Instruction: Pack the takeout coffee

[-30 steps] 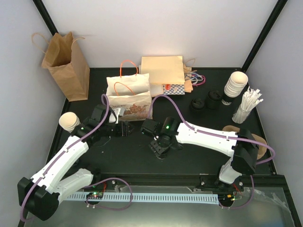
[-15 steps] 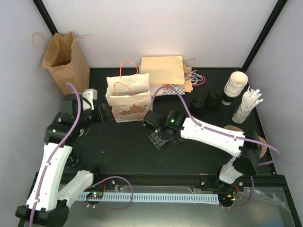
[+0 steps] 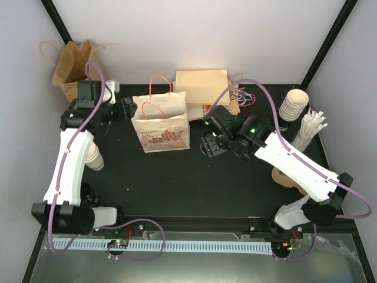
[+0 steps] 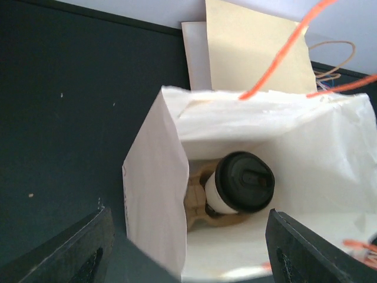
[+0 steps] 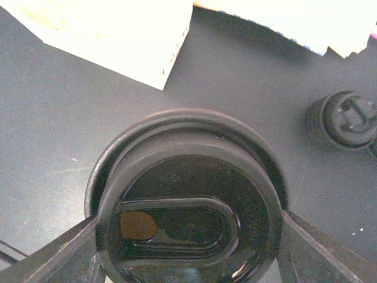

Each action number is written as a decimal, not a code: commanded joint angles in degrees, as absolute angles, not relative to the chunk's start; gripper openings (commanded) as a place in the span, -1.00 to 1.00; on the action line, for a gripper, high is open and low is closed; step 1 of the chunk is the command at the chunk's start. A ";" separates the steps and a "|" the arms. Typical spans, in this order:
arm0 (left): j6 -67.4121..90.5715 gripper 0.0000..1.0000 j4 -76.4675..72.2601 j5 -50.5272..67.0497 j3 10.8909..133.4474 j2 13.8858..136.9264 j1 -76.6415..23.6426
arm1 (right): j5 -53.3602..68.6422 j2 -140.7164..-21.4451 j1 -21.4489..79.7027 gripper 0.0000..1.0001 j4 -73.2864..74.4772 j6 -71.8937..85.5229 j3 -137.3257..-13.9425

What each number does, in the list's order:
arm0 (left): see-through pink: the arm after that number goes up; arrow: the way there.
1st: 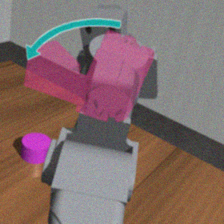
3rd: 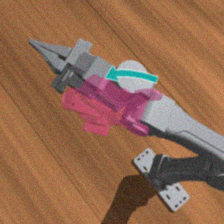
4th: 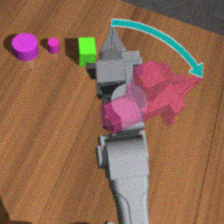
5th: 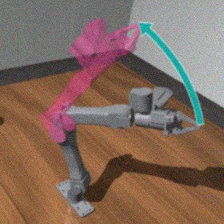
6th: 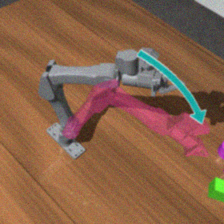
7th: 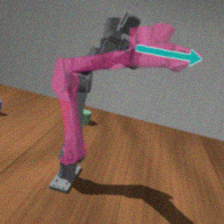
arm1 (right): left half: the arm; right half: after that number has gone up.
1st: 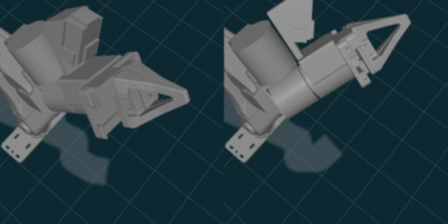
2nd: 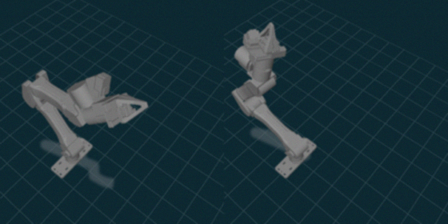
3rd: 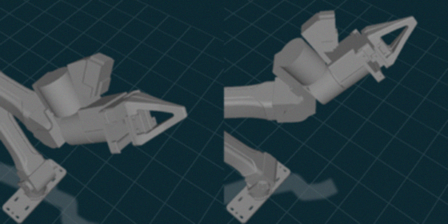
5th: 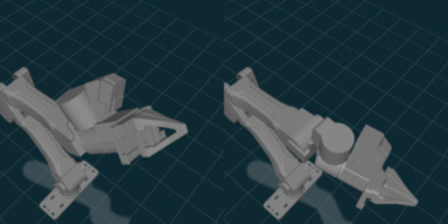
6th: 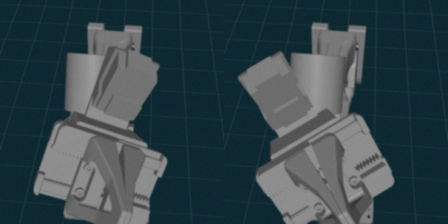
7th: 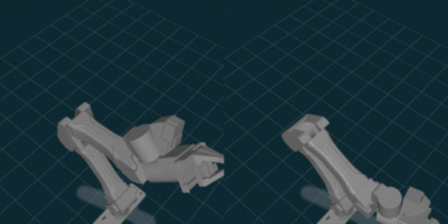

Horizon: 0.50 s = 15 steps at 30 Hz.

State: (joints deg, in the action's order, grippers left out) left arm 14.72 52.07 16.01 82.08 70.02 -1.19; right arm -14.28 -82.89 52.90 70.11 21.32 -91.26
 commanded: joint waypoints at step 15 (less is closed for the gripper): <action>9.54 -0.97 63.19 18.67 93.79 86.56 -4.36 | -19.61 -78.00 52.38 0.40 68.65 18.63 -100.83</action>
State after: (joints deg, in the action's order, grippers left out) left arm 11.90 59.29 16.78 90.70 88.18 -2.07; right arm -17.52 -78.81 52.45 70.74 19.94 -96.33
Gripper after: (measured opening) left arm 0.066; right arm 0.727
